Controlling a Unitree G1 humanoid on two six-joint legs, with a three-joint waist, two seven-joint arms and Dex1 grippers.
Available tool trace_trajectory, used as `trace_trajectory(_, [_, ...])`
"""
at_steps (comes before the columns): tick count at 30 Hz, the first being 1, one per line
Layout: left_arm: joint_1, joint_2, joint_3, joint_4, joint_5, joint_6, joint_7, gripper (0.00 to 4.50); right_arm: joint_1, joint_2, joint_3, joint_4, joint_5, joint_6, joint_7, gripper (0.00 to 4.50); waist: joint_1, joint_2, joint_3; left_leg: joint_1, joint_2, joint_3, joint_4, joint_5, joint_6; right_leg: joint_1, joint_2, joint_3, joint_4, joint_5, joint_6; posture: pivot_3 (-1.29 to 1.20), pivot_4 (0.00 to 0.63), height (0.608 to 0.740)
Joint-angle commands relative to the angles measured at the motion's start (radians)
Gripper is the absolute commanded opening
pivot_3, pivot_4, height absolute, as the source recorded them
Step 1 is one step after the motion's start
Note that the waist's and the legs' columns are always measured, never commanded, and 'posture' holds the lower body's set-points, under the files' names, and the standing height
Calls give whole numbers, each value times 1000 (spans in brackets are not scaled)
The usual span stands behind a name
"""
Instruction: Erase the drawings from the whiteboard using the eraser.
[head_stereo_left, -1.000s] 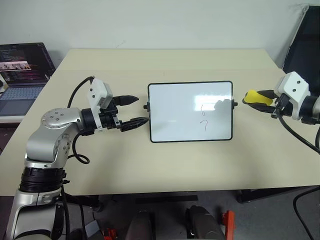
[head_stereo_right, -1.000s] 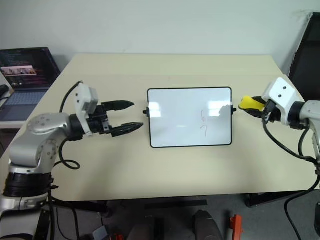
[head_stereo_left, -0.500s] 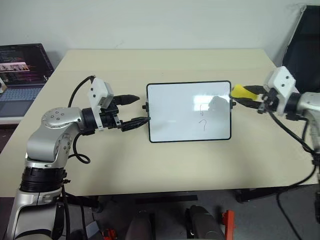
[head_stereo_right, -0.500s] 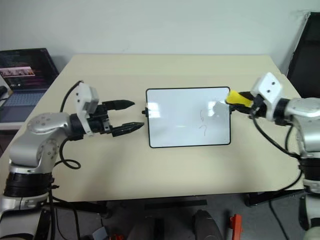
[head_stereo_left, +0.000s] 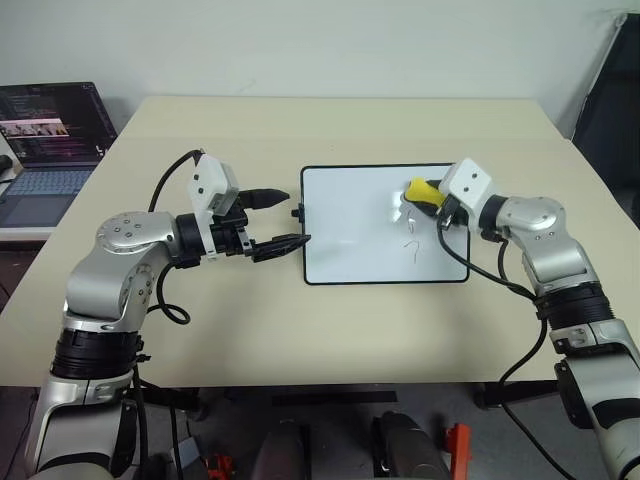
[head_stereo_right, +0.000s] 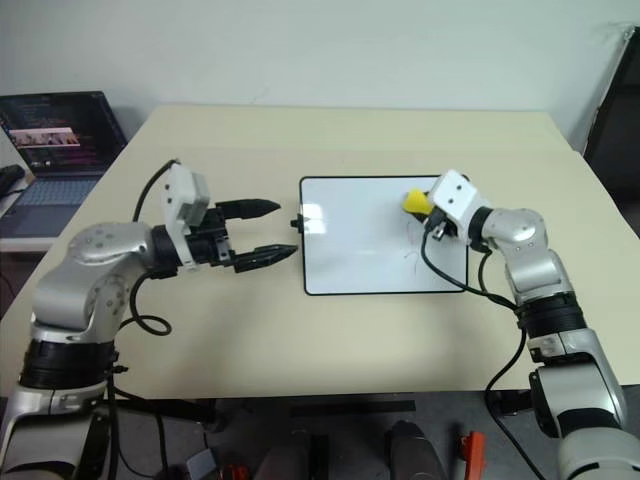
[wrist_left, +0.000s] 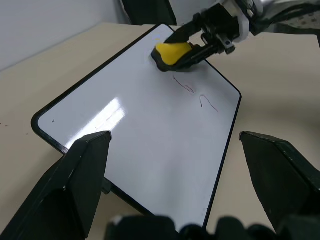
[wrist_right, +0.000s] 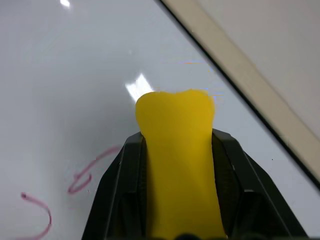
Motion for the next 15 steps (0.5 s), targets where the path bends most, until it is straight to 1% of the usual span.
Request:
trace_trajectory(1, [4,15,33,-55,-14,1,11,4500,-3,-15,47,41,-62,-58,20,1380,-5,0,0,0,0,0,0,0,0,0,0,0,0,0,0,0,150,740])
trace_trajectory(4, [10,18,38,-66,-18,7,15,4500,9,-7,81,64,-95,-87,32,1380,-11,0,0,3,0,0,0,0,0,3,0,0,1,0,0,0,150,740])
trace_trajectory(9, [18,26,42,-86,-26,19,22,4500,55,-12,125,26,-110,-78,96,1379,-11,-2,-1,7,0,0,1,0,0,5,1,1,2,0,0,0,150,740])
trace_trajectory(15, [15,26,37,-88,-25,25,23,4500,59,-24,120,16,-118,-71,106,1377,-10,-2,-2,7,0,1,2,1,0,6,1,2,2,0,0,0,150,740])
